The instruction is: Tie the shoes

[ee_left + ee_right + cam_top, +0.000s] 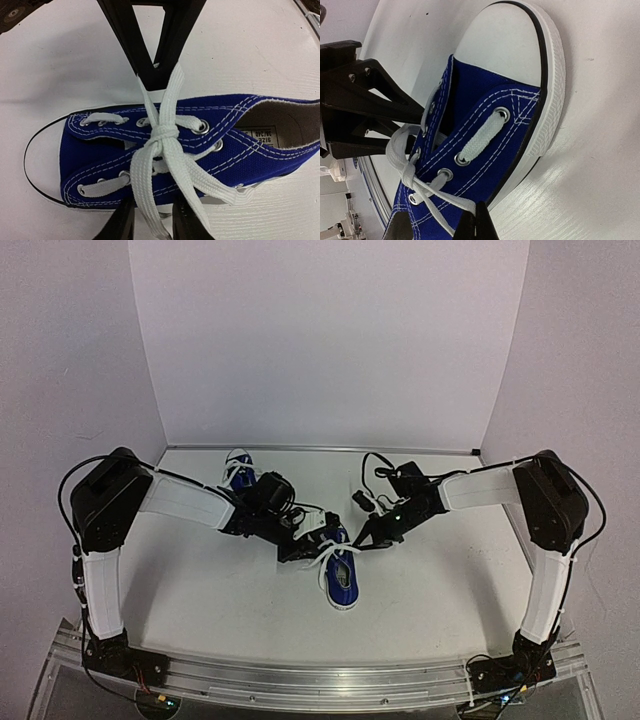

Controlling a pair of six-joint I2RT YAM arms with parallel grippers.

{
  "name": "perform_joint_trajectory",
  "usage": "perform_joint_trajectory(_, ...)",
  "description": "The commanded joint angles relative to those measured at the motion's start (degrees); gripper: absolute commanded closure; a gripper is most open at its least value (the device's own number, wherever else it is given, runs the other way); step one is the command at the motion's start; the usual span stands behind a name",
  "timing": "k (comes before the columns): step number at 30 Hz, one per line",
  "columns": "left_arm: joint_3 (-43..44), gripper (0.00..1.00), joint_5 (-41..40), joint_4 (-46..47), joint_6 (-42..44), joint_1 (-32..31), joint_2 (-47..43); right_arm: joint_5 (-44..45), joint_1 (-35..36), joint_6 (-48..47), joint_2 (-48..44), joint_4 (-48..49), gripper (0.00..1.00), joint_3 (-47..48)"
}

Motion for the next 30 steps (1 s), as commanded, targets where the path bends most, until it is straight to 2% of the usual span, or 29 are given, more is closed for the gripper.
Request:
perform_joint_trajectory(1,1.68,0.77,-0.50,-0.85,-0.18,-0.19,0.78,-0.90,1.54,-1.34,0.19,-1.16,1.00,0.41)
perform_joint_trajectory(4,2.46,0.85,-1.13,-0.15,-1.00,-0.18,1.49,-1.80,3.43,-1.65,1.57,-1.16,1.00,0.94)
perform_joint_trajectory(11,3.97,0.93,-0.90,2.30,-2.08,0.34,3.09,-3.40,7.02,0.57,5.65,0.86,1.00,2.98)
perform_joint_trajectory(20,-0.44,1.00,-0.29,8.79,-4.93,0.87,0.63,-2.46,7.33,2.32,3.35,2.28,1.00,2.29)
perform_joint_trajectory(24,-2.12,1.00,-1.89,9.26,-5.74,1.77,-1.55,0.45,4.31,3.20,-0.12,2.21,1.00,-0.04)
perform_joint_trajectory(27,-2.78,1.00,-5.39,7.92,-6.04,1.92,-3.13,5.45,0.84,4.33,-3.59,1.54,1.00,-2.00)
perform_joint_trajectory(30,-3.50,1.00,-8.63,6.92,-7.13,1.92,-4.41,10.74,0.57,4.38,-6.28,-0.62,1.00,-2.60)
